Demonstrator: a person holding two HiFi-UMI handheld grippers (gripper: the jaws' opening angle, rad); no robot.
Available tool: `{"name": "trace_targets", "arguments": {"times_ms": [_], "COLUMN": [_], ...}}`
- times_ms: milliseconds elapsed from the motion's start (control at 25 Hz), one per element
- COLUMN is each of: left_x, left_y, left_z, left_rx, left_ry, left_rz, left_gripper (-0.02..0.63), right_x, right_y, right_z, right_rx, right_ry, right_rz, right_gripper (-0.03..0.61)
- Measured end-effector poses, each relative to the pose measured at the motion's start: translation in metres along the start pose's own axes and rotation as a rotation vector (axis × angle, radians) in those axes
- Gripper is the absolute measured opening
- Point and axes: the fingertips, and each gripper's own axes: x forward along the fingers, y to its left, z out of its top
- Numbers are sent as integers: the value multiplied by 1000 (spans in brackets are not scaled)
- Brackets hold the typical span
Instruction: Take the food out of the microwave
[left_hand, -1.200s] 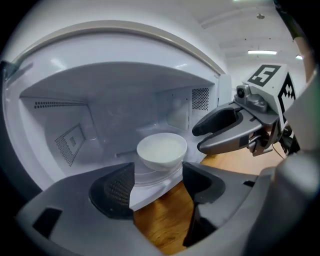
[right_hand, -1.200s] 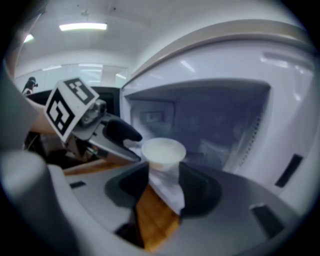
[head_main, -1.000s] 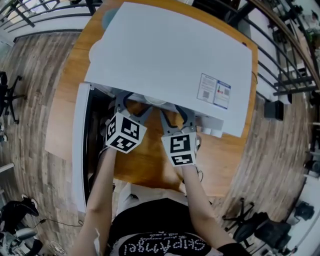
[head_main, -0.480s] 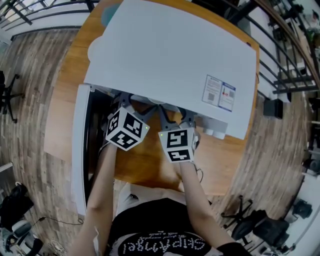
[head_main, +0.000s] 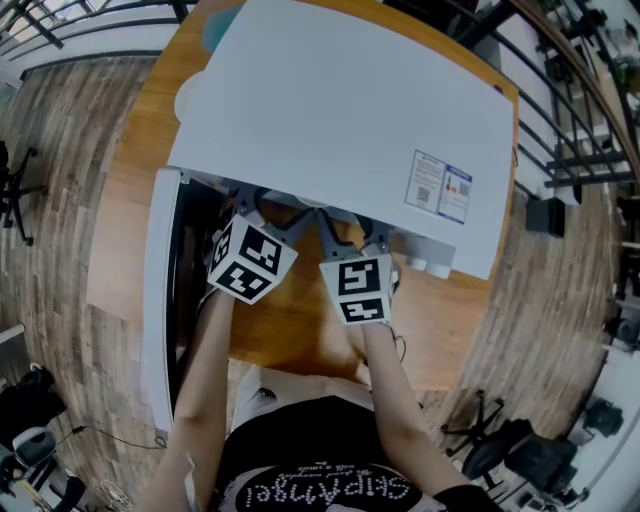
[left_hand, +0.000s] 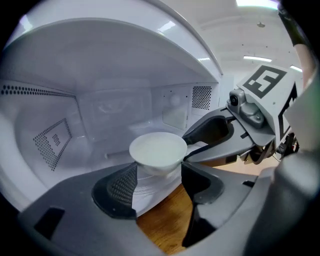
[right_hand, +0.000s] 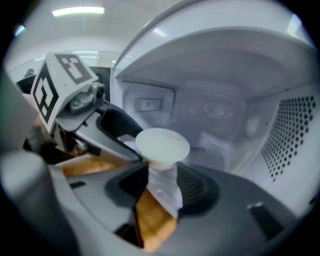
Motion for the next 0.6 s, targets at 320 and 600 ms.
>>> {"name": "trace_targets", "arguments": {"times_ms": [320, 600], "left_x": [-2, -9], "left_y": [-3, -4], "left_z": [6, 13], "left_rx": [-2, 13], "left_ry": [-14, -36], "left_rz": [24, 56], "left_gripper": [298, 298], "right_x": [-4, -11], "right_y": [-3, -2], "right_z": [2, 8], "right_rx": [25, 3], "right_ry": [-15, -34], "right_rz": [-19, -29], "right_gripper": [187, 183]}}
